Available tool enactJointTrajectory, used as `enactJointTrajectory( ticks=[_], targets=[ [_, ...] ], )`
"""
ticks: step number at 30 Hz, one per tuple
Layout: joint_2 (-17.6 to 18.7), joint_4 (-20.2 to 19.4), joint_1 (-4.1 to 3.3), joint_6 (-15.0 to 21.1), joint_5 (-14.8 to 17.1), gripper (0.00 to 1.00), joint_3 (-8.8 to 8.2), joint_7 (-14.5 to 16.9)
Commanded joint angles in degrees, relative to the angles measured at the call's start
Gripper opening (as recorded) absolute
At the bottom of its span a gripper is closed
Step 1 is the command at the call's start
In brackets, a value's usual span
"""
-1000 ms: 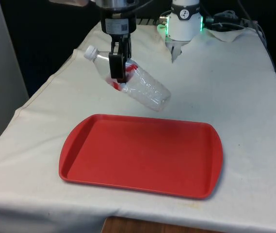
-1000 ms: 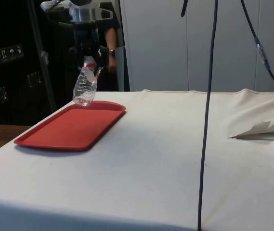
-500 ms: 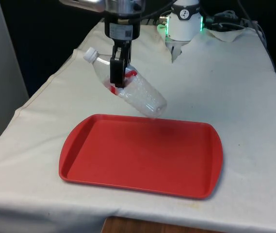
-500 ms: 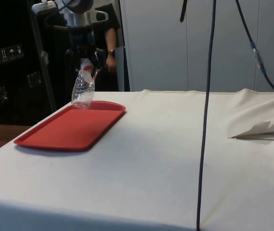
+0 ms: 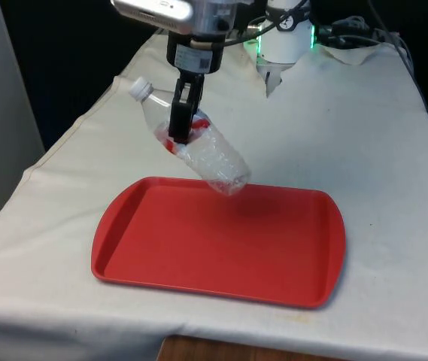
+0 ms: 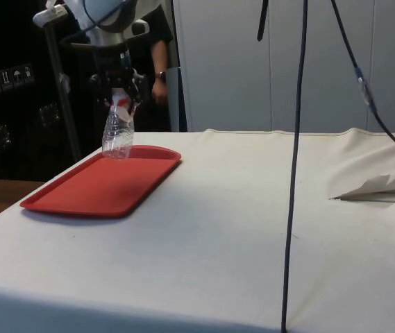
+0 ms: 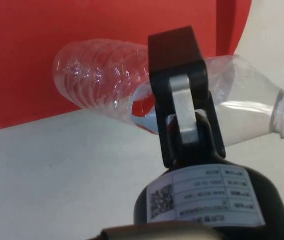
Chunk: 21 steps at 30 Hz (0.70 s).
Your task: Place the bottle upright on the tray.
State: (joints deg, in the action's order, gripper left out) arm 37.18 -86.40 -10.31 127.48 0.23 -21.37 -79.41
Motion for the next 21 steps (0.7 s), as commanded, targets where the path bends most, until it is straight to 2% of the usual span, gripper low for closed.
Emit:
enactJointTrajectory(
  ticks=[1, 5, 6, 7, 14, 15, 16, 21],
  targets=[
    [0.7, 0.6, -0.52, 0.3, -1.1, 0.14, -0.4, -1.3],
    [1.5, 1.7, -0.63, -0.1, -3.5, 0.14, -0.34, -2.9],
    [1.3, 1.4, -0.23, -0.1, -3.2, 0.14, 0.06, -2.2],
    [1.8, 1.9, -0.69, -0.2, -4.0, 0.14, -0.34, -3.3],
    [3.3, 3.7, -1.03, -0.6, -7.7, 0.14, -0.34, -5.8],
    [2.9, 3.3, -0.57, -0.4, -7.5, 0.14, 0.11, -5.0],
    [3.4, 4.0, -1.09, -0.6, -8.3, 0.14, -0.34, -6.1],
    [4.5, 5.1, -1.32, -0.7, -11.3, 0.14, -0.23, -8.4]
  ],
)
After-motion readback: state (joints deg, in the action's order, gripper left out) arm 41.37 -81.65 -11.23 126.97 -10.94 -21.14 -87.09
